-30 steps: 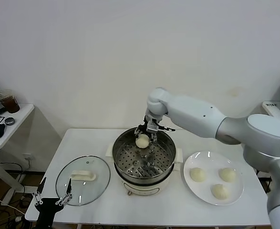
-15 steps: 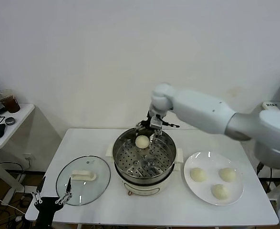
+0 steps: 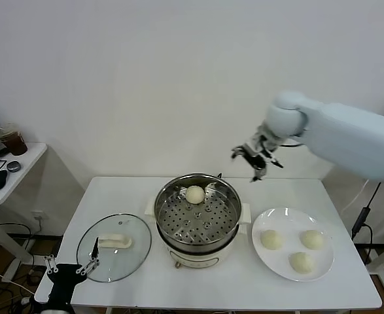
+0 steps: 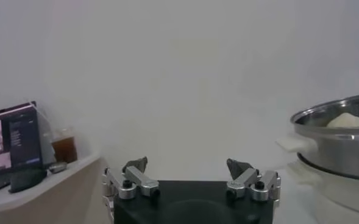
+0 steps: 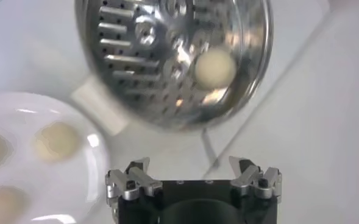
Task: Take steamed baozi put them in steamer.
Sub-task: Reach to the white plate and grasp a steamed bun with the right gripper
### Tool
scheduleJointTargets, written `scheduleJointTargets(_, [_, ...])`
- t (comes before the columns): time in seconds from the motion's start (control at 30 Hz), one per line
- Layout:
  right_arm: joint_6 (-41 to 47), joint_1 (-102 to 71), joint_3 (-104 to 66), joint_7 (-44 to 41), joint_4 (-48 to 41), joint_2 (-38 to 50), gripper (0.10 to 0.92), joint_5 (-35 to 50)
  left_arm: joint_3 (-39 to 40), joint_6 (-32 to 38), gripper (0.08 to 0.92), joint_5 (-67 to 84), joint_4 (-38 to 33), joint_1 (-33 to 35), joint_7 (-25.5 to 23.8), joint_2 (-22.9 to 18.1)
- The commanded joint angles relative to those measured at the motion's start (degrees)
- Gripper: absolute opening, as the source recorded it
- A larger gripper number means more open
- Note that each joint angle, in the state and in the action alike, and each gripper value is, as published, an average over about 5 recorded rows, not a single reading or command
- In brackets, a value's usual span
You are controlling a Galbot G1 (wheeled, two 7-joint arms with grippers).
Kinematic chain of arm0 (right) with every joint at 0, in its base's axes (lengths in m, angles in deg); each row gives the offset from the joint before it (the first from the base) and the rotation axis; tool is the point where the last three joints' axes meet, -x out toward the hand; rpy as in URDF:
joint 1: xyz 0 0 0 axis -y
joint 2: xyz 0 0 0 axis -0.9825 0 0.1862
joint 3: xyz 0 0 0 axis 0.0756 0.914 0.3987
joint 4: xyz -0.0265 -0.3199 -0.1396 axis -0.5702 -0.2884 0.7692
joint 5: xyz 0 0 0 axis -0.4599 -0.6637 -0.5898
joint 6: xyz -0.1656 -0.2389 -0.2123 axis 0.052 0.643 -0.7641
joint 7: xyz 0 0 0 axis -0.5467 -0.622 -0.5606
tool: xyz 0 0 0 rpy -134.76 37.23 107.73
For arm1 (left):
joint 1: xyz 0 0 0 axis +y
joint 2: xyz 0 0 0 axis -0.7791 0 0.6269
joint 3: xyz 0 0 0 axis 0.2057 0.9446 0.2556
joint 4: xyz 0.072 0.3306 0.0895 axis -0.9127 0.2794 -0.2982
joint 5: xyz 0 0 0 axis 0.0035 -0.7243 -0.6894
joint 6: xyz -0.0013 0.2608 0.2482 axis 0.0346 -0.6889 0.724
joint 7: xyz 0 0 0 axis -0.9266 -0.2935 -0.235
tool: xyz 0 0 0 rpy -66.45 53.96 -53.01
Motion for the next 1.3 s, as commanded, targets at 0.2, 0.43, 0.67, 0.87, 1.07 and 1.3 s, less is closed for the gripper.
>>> scheduleJointTargets(0.2, [15.21, -6.45, 1.08, 1.37, 7.66, 17.42, 0.823, 3.88, -0.01, -1.30, 0.823, -0.13, -0.49, 0.05, 0.01, 0.34])
scheduleJointTargets(0.43, [11.99, -17.72, -4.47, 2.21, 7.11, 18.23, 0.823, -2.09, 0.10, -1.53, 0.823, -0.41, -0.47, -0.19, -0.22, -0.16])
scheduleJointTargets(0.67, [10.85, -25.52, -10.12, 2.45, 4.81, 16.63, 0.823, -6.46, -0.15, -1.60, 0.823, -0.85, -0.35, -0.41, -0.69, -0.86])
scheduleJointTargets(0.87, [10.68, -30.19, -13.38, 2.92, 3.57, 15.19, 0.823, -9.29, -0.44, -1.59, 0.823, -1.67, 0.25, -0.34, -0.65, -1.16])
scheduleJointTargets(1.07, [11.59, -35.05, -16.25, 4.26, 2.38, 13.17, 0.823, -10.10, -0.55, -1.57, 0.823, -1.80, 0.41, -0.19, -0.64, -1.47])
scheduleJointTargets(1.3, [12.86, -39.77, -19.57, 6.81, 0.26, 10.10, 0.823, -9.92, -0.84, -1.57, 0.823, -1.77, 0.50, -0.16, -0.65, -1.43])
